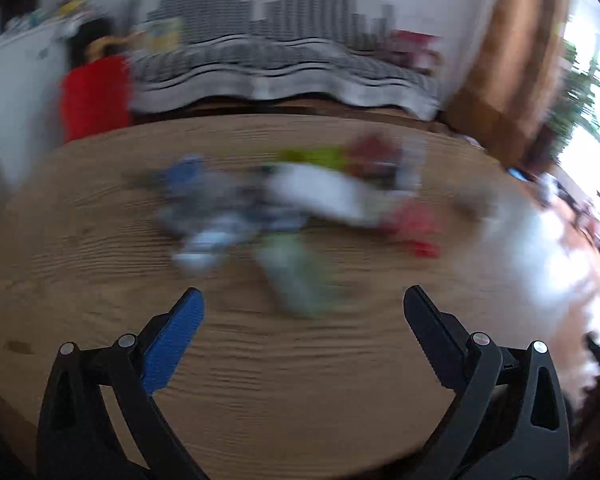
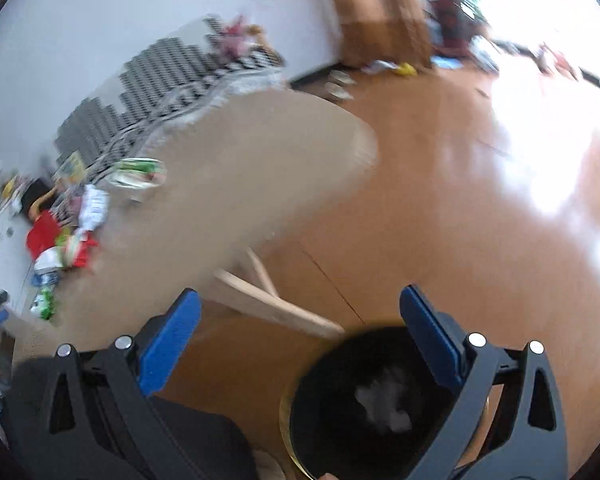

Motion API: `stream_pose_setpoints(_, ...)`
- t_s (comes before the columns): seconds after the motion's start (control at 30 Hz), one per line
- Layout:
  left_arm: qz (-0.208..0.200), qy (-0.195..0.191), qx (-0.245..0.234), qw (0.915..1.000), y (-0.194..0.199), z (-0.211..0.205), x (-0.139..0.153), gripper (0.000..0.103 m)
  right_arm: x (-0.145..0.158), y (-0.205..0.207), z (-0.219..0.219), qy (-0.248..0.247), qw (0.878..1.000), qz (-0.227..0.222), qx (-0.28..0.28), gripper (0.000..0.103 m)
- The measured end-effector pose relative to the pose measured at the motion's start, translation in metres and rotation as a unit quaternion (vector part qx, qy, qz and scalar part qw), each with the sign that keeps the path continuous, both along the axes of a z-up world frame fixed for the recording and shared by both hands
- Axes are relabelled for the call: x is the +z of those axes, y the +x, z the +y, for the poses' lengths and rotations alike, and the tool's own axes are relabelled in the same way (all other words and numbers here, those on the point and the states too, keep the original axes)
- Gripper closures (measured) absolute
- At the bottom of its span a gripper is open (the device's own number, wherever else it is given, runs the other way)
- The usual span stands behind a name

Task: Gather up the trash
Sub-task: 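Return both tools to the table over the remaining trash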

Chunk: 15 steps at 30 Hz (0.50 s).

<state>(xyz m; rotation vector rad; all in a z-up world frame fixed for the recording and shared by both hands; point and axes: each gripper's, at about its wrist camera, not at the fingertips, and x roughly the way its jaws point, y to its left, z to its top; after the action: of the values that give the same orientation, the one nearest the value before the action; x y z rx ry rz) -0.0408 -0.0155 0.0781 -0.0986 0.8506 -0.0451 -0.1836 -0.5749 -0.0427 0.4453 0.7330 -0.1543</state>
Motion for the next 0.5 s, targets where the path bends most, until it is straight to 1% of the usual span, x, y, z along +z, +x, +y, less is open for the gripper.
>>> stream_pose_setpoints(0.03, 0.004, 0.002, 0.01, 0.9999, 0.004, 0.013, -0.005, 0.006, 0.013, 0.014, 0.009, -0.008, 1.0, -0.009, 0.015, 0.007)
stream_pose_setpoints(0.1, 0.01, -0.005, 0.029, 0.9995, 0.017, 0.039, -0.017, 0.006, 0.039, 0.047, 0.03, -0.024, 0.998, -0.026, 0.047, 0.007)
stream_pose_setpoints(0.2, 0.013, -0.008, 0.055, 0.9984, 0.031, 0.058, -0.031, 0.006, 0.076, 0.102, 0.068, -0.046, 0.994, -0.05, 0.087, 0.007)
stream_pose_setpoints(0.27, 0.016, -0.003, 0.05, 0.9986, 0.043, 0.054, -0.041, 0.006, 0.092, 0.141, 0.102, -0.075, 0.99, -0.059, 0.107, 0.007)
stream_pose_setpoints(0.33, 0.014, 0.018, 0.036, 0.9991, 0.057, 0.045, -0.054, 0.006, 0.095, 0.172, 0.13, -0.086, 0.987, -0.055, 0.124, 0.007)
stream_pose_setpoints(0.4, 0.029, 0.051, 0.026, 0.9979, 0.065, 0.042, -0.066, 0.006, 0.091, 0.204, 0.16, -0.093, 0.984, -0.043, 0.148, 0.007)
stream_pose_setpoints(0.47, 0.042, 0.056, 0.019, 0.9974, 0.066, 0.039, -0.075, 0.006, 0.083, 0.226, 0.184, -0.116, 0.98, -0.031, 0.16, 0.007)
stream_pose_setpoints(0.5, 0.042, 0.049, 0.013, 0.9979, 0.067, 0.039, -0.076, 0.006, 0.079, 0.237, 0.195, -0.127, 0.978, -0.026, 0.162, 0.007)
